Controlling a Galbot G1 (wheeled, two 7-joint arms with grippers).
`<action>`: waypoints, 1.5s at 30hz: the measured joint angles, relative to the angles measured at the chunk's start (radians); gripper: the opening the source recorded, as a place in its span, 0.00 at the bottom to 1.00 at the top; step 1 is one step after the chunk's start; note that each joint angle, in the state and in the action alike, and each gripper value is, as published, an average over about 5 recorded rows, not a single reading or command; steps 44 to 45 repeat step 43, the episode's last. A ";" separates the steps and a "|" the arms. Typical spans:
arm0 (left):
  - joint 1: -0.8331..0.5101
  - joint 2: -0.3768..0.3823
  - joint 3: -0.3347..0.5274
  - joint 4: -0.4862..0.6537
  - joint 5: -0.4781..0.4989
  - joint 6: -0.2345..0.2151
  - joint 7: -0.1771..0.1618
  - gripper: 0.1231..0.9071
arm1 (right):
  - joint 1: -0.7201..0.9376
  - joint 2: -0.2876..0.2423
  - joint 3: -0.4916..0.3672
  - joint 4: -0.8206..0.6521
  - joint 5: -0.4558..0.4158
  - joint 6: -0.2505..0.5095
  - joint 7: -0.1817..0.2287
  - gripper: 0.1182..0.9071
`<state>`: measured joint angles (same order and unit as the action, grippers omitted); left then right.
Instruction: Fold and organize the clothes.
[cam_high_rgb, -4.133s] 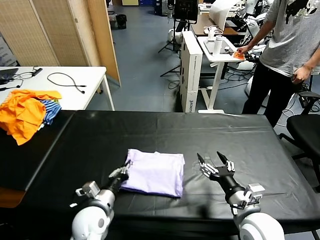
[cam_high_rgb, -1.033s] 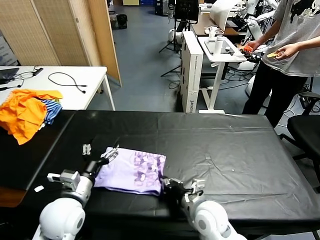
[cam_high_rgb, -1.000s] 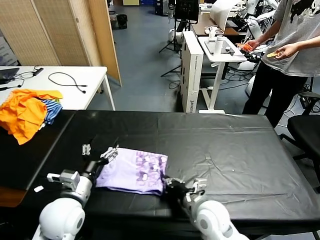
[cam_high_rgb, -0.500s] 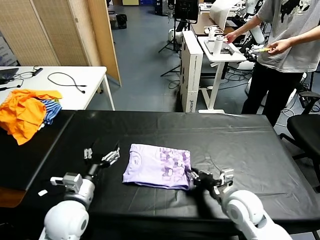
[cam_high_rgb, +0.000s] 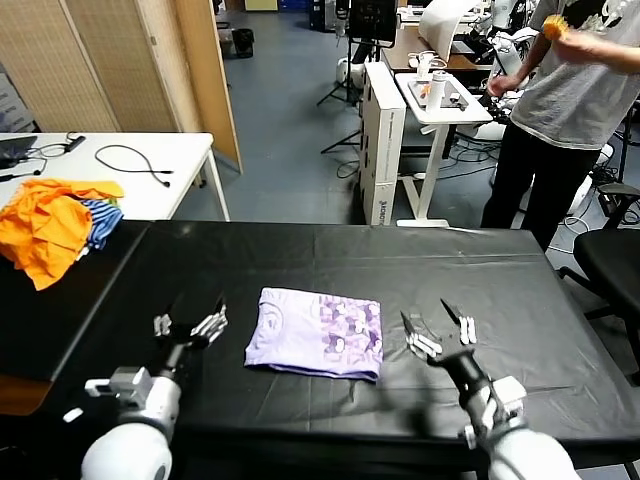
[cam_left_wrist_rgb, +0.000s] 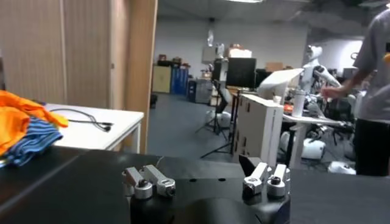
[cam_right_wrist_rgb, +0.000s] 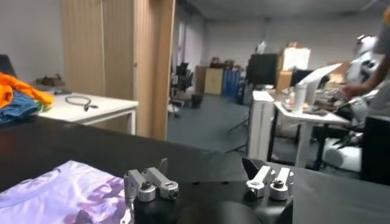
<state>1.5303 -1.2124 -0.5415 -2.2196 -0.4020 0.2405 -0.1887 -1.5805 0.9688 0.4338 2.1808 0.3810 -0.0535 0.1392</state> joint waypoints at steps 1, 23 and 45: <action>0.019 0.010 -0.004 -0.008 -0.001 -0.019 0.002 1.00 | -0.037 0.015 0.015 0.011 -0.020 0.018 -0.003 1.00; 0.375 0.017 -0.054 -0.127 0.004 -0.044 -0.014 1.00 | -0.459 0.165 0.079 0.065 -0.114 0.062 0.074 1.00; 0.422 0.002 -0.057 -0.135 0.019 -0.042 0.012 1.00 | -0.486 0.167 0.067 0.092 -0.113 0.031 0.081 1.00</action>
